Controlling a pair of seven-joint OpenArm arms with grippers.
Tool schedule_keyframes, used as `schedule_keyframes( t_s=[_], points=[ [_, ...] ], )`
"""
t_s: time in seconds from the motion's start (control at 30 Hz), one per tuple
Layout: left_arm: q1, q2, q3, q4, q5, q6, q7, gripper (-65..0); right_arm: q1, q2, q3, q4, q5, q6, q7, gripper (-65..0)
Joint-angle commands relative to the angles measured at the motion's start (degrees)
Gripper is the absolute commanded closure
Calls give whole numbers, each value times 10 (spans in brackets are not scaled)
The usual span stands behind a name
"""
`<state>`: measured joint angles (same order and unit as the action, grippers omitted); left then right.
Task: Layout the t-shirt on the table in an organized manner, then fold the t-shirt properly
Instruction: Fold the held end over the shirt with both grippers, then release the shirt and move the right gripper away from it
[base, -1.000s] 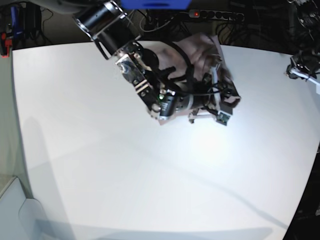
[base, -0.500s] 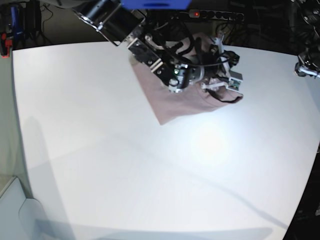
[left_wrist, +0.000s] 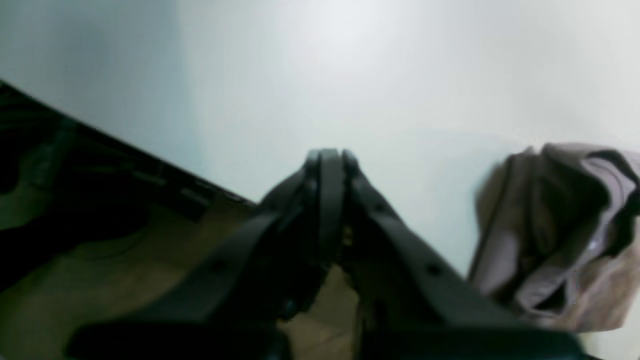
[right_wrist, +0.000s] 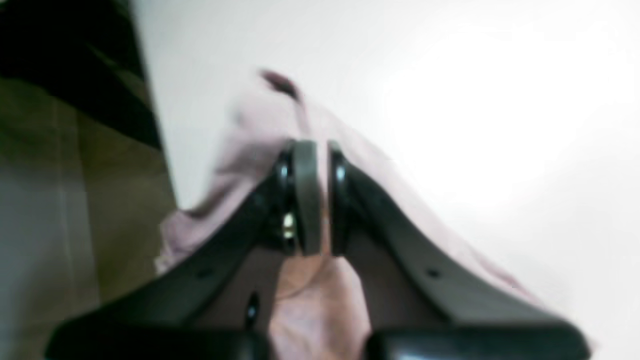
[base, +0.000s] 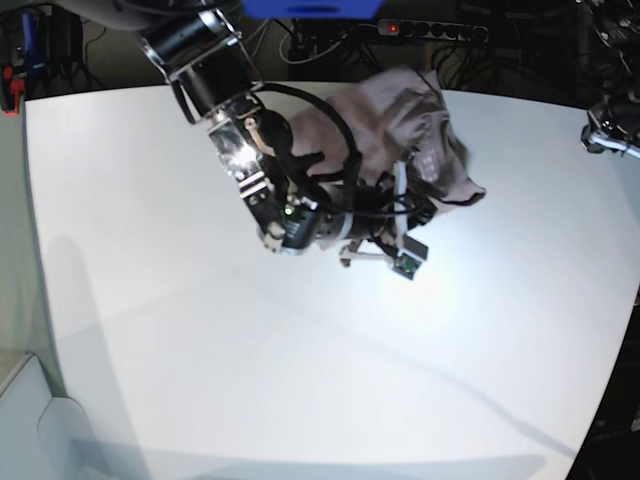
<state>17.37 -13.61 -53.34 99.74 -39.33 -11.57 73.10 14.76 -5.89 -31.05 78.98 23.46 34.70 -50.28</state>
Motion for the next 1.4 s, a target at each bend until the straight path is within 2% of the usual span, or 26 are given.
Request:
schedule_keyframes(
  t_s=[0.0,0.13,0.23,0.3,0.4,0.47,0.5,0.6,0.73,0.93,1.37],
  points=[
    [1,-8,-2,10,-7,2,-4,-3,15,-14,-2,-5,18,4,25,-25],
    [0,10,13,10,-5,2,-4,-5,8,-23,-7,-46,18,4,46,-26],
    [0,25,36,10,-6,2,-4,-24,2,-23,-37,-40,18,4,45,-25],
    [2,40,58,11,-6,2,-3,-99,2,-16,-40,-11,18,4,42,-24],
    [4,64,95,14,-7,0,-4,-280,3,15,-32,61,18,4,18,-25],
    [6,76,113,26,-7,-29,-4,-347,3,28,-6,106,18,4,-3,-25],
    [6,83,118,33,-7,-57,-4,-363,3,34,10,122,18,4,-15,-25],
    [6,101,122,42,-6,-118,-1,-371,8,48,52,143,18,4,-36,-26],
    [5,128,129,41,-5,-153,1,-370,8,79,101,143,19,4,-39,-26],
    [4,131,184,39,-7,-156,-4,-370,3,111,107,143,20,4,-38,-25],
    [3,145,188,14,-21,-150,-5,-371,1,119,106,143,20,4,-38,-25]
  ],
)
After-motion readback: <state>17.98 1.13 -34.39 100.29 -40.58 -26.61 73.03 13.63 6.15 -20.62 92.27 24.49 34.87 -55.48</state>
